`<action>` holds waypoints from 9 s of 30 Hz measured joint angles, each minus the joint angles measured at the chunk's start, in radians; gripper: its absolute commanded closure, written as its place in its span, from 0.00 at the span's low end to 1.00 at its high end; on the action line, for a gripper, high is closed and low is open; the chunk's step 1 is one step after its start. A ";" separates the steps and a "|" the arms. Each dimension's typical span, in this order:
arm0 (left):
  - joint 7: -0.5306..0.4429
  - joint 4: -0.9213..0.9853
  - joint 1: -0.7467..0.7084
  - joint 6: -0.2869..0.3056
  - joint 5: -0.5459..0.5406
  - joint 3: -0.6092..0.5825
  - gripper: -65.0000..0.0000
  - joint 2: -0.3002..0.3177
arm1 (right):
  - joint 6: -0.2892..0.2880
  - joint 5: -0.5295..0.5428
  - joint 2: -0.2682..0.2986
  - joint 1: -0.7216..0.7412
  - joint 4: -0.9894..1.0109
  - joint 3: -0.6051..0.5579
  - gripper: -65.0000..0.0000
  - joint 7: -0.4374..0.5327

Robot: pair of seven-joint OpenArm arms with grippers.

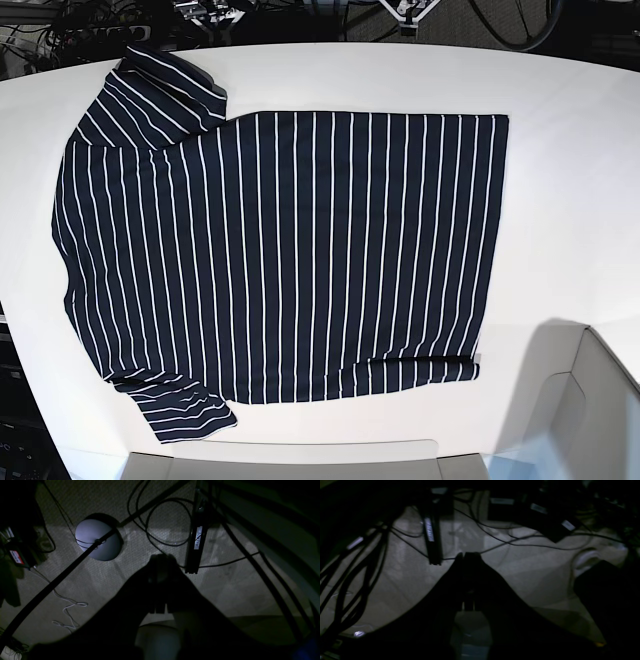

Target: Fold the T-shirt properly

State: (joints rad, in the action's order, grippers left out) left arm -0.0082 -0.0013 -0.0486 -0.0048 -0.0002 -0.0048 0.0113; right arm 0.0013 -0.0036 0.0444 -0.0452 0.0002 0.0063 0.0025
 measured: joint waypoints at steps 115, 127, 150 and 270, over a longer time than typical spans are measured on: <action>-0.827 -1.572 -0.900 -0.008 -0.004 0.088 0.75 0.065 | -0.152 0.967 0.276 -0.817 -1.505 0.159 0.58 0.313; -0.098 -1.854 -0.859 0.110 -0.807 0.059 0.69 0.214 | -0.159 0.966 0.279 -0.820 -1.503 0.165 0.58 0.308; 0.616 -1.621 -0.526 0.130 -1.007 0.380 0.69 0.204 | -0.159 0.966 0.282 -0.822 -1.505 0.165 0.58 0.307; 0.809 -1.281 0.230 -0.243 -0.916 0.254 0.94 0.355 | -0.331 -0.046 0.065 0.223 -1.252 0.409 0.94 -0.446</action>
State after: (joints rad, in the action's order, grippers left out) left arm 0.8013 -1.2827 0.1818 -0.2474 -0.9165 0.2493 0.3664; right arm -0.3294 -0.0494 0.1093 0.1776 -1.2522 0.4149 -0.4438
